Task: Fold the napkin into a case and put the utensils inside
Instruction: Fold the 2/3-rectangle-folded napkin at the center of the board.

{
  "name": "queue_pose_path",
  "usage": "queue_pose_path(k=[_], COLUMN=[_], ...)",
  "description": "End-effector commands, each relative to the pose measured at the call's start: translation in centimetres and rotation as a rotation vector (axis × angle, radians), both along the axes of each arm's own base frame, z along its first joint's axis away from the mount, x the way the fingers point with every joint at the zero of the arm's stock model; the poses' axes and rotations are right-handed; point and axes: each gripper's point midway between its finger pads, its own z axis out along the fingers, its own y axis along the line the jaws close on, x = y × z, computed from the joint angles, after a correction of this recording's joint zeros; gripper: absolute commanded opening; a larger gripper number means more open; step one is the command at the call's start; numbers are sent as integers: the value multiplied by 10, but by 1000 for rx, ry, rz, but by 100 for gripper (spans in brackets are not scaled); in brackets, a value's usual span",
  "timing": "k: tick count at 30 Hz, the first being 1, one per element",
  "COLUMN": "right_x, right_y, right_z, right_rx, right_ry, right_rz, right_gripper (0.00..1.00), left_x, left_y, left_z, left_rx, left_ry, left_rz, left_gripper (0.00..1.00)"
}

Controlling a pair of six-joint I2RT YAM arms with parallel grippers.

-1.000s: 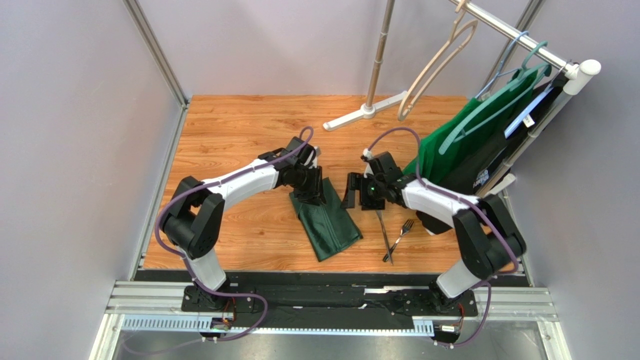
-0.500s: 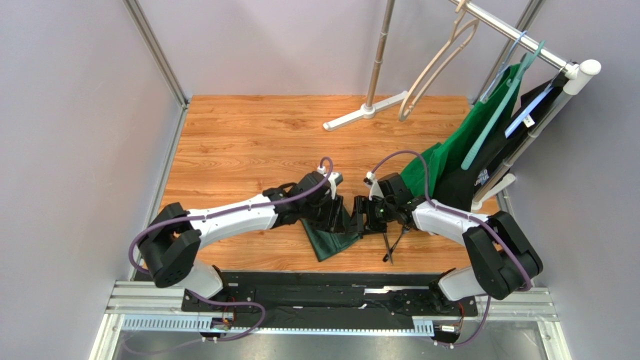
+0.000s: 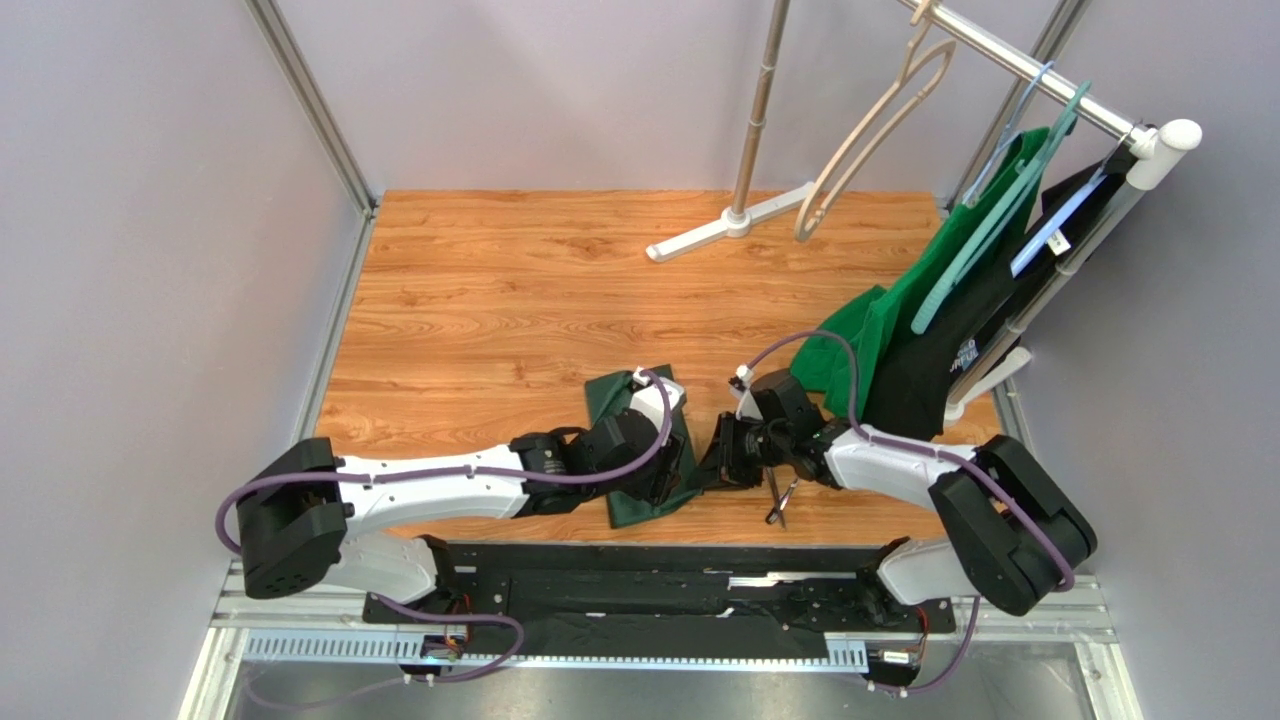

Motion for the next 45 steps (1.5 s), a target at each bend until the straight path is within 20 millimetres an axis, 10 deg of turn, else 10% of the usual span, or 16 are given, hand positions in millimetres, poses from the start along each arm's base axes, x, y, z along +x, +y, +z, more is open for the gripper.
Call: queue_pose_path(k=[1,7,15,28,38,45], right_x=[-5,24,34,28,32,49], right_y=[23,-32,-103,-96,-78,-52], right_z=[29,34,24,21,27,44], right_rx=[128,-45,-295,-210,-113,6], right_ry=[8,-71,-57,-76,-97,-108], right_rz=[-61,-168,-285,-270,-196,-180], right_gripper=[15,69,77,77,75,86], left_x=[5,-2,-9,-15,-16,-19], left_y=[-10,-27,-54,-43,-25,-13], left_z=[13,2,-20,-53,-39,-20], left_rx=[21,134,281,475,440,352], left_ry=[-120,-128,-111,-66,-70,-75], left_rz=[-10,-36,-48,47,100,115], left_gripper=[57,59,60,59,18,7])
